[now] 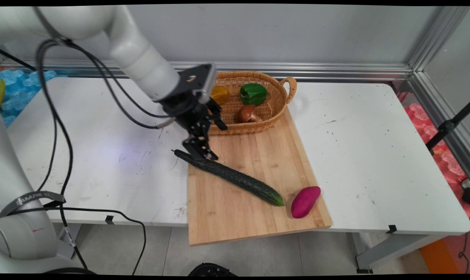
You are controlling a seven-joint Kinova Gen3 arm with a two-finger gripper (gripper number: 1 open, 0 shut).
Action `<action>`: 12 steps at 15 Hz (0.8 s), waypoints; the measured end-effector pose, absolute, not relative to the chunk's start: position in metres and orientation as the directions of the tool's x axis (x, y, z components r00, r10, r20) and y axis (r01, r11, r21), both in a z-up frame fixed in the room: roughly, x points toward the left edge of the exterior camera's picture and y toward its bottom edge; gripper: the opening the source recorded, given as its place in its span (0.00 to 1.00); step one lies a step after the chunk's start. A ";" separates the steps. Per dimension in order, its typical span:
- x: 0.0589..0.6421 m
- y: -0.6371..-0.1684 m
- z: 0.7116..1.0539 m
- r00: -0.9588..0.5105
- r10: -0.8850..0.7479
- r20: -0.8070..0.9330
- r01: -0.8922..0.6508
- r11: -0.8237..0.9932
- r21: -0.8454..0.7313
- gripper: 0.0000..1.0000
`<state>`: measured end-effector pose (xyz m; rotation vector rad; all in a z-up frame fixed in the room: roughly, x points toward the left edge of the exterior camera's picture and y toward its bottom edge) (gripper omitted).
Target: Pick up the cucumber from the cutting board
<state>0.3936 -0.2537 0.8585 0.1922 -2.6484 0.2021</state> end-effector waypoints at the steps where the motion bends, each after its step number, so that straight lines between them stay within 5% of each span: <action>1: 0.386 -0.257 0.853 -0.880 -0.087 0.466 -0.153 0.982 -0.107 1.00; 12: 0.336 -0.271 0.798 -0.911 0.061 0.409 0.040 0.997 -0.061 1.00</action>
